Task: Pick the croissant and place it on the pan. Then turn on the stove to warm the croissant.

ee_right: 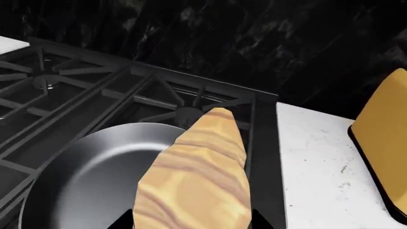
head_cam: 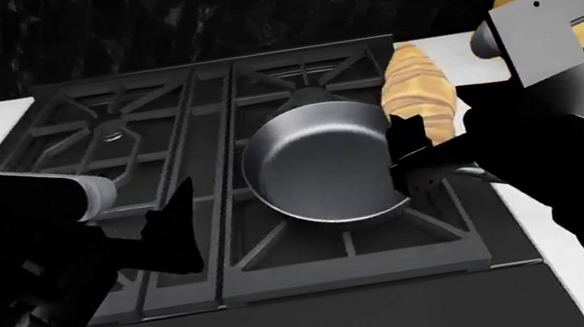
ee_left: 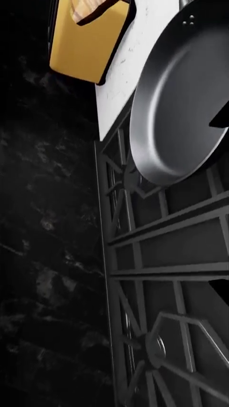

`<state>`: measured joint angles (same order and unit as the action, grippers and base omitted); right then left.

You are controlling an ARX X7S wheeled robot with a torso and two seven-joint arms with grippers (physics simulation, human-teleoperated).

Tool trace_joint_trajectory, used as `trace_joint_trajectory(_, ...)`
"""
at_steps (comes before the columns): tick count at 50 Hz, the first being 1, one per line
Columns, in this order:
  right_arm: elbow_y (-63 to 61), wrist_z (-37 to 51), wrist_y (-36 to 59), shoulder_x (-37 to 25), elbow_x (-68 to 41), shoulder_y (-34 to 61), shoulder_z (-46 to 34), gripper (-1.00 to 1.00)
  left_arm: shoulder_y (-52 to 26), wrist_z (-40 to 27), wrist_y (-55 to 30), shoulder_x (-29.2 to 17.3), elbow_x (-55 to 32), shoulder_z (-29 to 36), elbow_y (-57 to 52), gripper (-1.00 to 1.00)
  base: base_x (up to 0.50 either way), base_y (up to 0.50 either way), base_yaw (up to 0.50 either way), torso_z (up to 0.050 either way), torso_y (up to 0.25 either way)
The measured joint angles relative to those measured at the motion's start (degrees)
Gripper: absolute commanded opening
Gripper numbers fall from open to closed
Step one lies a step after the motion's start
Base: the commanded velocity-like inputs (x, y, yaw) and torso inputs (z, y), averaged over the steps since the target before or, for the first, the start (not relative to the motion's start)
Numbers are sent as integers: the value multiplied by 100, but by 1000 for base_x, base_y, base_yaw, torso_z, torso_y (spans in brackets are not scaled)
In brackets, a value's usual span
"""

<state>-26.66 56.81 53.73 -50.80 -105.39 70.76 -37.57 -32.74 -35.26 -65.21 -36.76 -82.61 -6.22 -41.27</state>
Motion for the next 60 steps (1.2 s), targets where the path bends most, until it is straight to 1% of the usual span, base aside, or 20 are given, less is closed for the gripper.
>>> trace_joint_trajectory(13, 356, -201, 188, 158, -16, 195, -131, -100, 50, 69, 60, -7, 77, 35, 15, 100, 0, 0, 0, 0, 0)
trace_joint_trajectory(28, 1430, -1045, 874, 641, 106, 1008, -456, -100, 4, 93, 81, -33, 122, 112, 62, 100, 0, 0, 0, 0, 1)
trace_joint_trajectory(43, 2730, -2407, 1467, 1210, 649, 1809, -839, -100, -67, 21, 86, -84, 43, 148, 72, 100, 0, 0, 0, 0, 0)
trace_joint_trajectory(60, 4255, -4374, 1773, 1914, 1875, 2641, -1625, -100, -152, -156, 85, -152, -165, 162, 77, 100, 0, 0, 0, 0, 0)
